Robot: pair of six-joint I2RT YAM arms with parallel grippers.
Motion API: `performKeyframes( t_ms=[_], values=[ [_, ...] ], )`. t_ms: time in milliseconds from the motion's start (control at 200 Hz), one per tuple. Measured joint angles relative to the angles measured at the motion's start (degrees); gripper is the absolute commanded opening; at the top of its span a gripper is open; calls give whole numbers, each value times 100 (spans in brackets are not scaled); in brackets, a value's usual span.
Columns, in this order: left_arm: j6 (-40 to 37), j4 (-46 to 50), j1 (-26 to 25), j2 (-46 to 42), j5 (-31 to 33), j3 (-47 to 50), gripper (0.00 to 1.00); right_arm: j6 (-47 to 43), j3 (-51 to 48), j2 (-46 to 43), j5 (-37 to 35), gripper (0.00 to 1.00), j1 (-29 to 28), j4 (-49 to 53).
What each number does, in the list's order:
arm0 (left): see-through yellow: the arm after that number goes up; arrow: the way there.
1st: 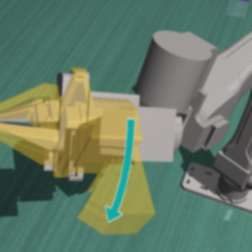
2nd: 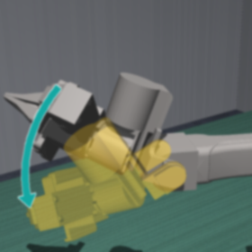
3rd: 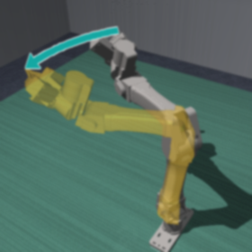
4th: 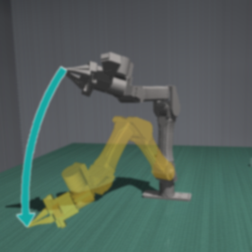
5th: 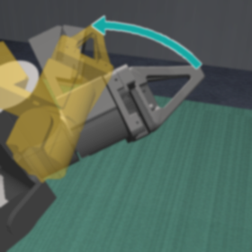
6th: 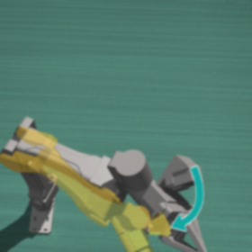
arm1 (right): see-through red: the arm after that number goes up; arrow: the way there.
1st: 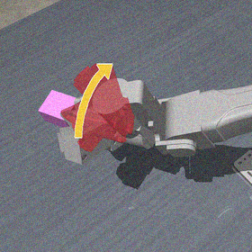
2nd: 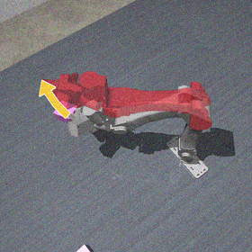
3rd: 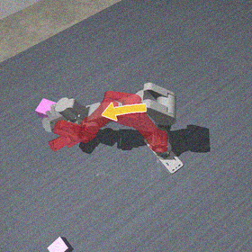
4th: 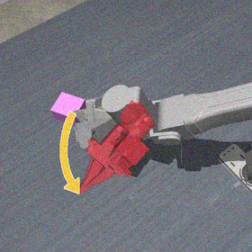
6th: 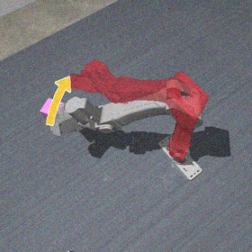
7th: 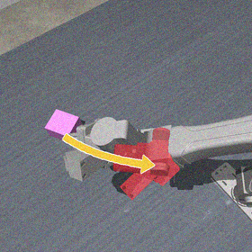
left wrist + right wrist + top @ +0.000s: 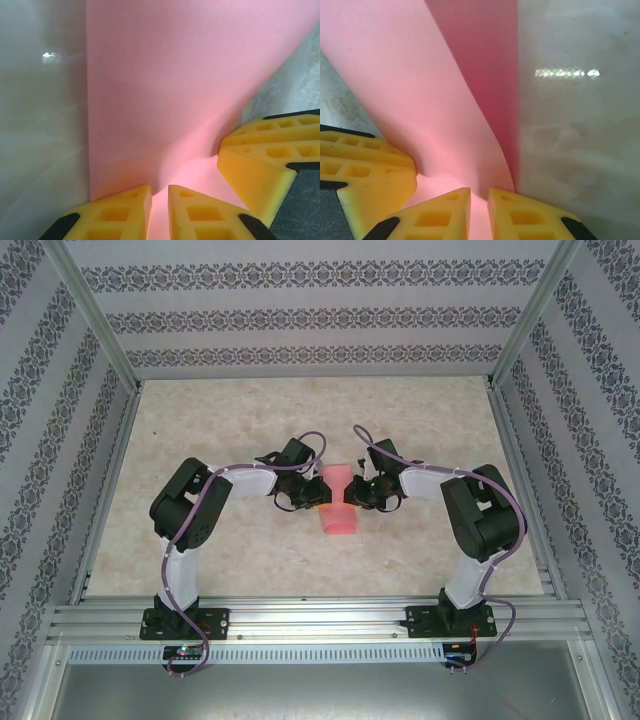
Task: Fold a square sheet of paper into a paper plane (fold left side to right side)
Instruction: Hold the square sheet of paper at the center of the table.
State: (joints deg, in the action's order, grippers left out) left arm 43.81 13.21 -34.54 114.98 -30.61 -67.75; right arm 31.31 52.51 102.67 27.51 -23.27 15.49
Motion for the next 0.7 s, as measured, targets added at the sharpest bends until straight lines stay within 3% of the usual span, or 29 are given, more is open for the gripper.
performKeyframes(
  t_ms=[385,704],
  values=[
    [-136,0,0,0,-15,2,19,109,544,-251,72,19,0,136],
    [-173,4,-7,0,2,0,19,487,1196,651,164,18,-76,-308]
  ],
)
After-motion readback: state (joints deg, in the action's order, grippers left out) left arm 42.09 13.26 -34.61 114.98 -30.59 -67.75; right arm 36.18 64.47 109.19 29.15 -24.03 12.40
